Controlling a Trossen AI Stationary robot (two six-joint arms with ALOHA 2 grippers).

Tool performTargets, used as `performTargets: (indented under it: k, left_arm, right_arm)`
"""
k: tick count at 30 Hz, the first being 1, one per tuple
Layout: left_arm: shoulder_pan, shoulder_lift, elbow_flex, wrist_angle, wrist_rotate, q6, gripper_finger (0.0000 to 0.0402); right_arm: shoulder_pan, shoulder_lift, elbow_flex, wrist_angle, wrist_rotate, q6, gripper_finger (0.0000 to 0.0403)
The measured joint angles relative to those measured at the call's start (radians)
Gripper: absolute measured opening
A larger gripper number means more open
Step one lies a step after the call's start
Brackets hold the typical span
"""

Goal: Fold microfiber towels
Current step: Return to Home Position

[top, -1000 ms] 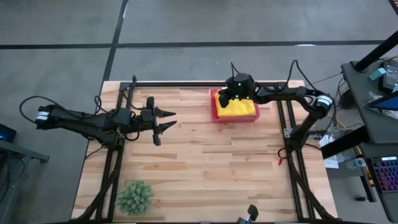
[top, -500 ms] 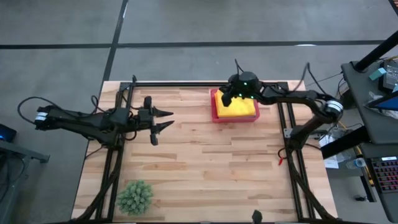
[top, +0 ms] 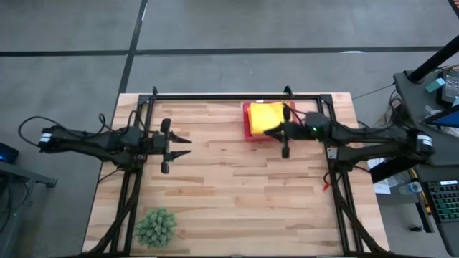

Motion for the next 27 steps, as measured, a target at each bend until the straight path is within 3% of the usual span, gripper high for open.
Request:
performTargets:
  k: [6, 14, 27]
  left_arm:
    - [0.0, -0.101, -0.073, 0.01, 0.02, -0.003, 0.0132]
    - [0.0, -0.216, -0.166, 0.049, 0.027, -0.004, 0.0132]
    - [0.0, -0.444, -0.297, 0.093, 0.029, -0.023, 0.0132]
  right_arm:
    - [0.086, -0.197, -0.138, 0.007, 0.003, -0.013, 0.0009]
    - [0.091, -0.429, -0.253, 0.016, 0.004, -0.035, 0.0009]
    - [0.091, -0.665, -0.356, -0.052, 0.002, -0.102, 0.0009]
